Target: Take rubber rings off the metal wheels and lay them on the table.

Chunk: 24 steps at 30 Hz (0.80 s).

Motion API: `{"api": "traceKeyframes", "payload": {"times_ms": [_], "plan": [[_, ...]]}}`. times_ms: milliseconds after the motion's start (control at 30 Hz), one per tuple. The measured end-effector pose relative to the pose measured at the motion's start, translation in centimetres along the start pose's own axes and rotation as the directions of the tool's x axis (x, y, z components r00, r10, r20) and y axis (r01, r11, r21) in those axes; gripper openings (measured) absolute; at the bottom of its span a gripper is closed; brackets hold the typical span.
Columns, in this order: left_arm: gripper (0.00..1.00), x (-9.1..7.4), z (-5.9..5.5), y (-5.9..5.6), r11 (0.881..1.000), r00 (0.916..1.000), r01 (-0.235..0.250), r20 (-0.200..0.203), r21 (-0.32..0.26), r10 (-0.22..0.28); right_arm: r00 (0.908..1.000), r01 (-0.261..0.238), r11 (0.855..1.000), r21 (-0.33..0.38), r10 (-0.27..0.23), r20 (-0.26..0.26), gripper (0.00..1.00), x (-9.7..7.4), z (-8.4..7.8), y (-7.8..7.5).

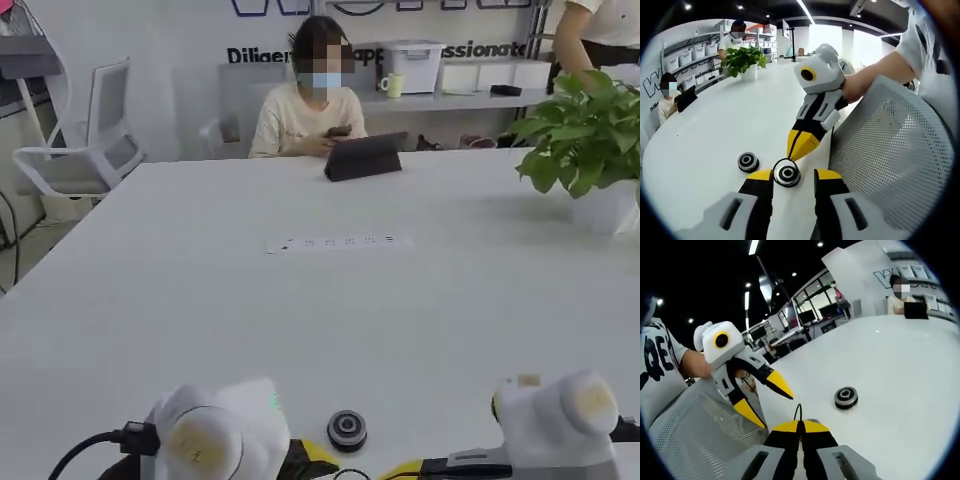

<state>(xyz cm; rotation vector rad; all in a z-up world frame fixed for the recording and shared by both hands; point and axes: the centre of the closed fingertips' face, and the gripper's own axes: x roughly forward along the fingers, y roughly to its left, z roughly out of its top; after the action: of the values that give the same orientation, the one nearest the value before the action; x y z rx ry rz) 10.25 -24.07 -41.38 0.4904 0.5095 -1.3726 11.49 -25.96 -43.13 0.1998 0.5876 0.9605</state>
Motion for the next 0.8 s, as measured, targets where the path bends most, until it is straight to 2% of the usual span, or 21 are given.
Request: {"api": "traceKeyframes", "payload": {"times_ms": [67,233,467,700,800], "plan": [[0.31,-0.5,0.1,0.1,1.000,1.0000,-0.002,0.008,0.000,0.002,1.0000,-0.002,1.000,-0.001,0.002,0.002,0.00,0.0,0.3,0.0],[0.37,-1.9,0.4,1.1,0.999,0.9987,-0.039,0.033,-0.022,0.040,1.0000,-0.007,1.000,-0.014,0.007,-0.003,0.00,0.2,0.9,0.0],[0.40,-3.6,-0.3,1.9,0.997,0.9970,-0.069,0.034,-0.039,0.070,0.9997,-0.016,0.999,-0.032,0.015,-0.017,0.00,0.6,1.9,-0.2],[0.48,-5.0,-0.5,2.5,0.994,0.9943,-0.092,0.049,-0.059,0.095,0.9992,-0.028,0.998,-0.055,0.027,-0.028,0.00,1.4,2.8,-0.2],[0.51,-5.3,-0.9,2.7,0.994,0.9941,-0.098,0.042,-0.056,0.100,0.9985,-0.037,0.997,-0.073,0.034,-0.044,0.00,2.0,2.9,-0.1]]}}
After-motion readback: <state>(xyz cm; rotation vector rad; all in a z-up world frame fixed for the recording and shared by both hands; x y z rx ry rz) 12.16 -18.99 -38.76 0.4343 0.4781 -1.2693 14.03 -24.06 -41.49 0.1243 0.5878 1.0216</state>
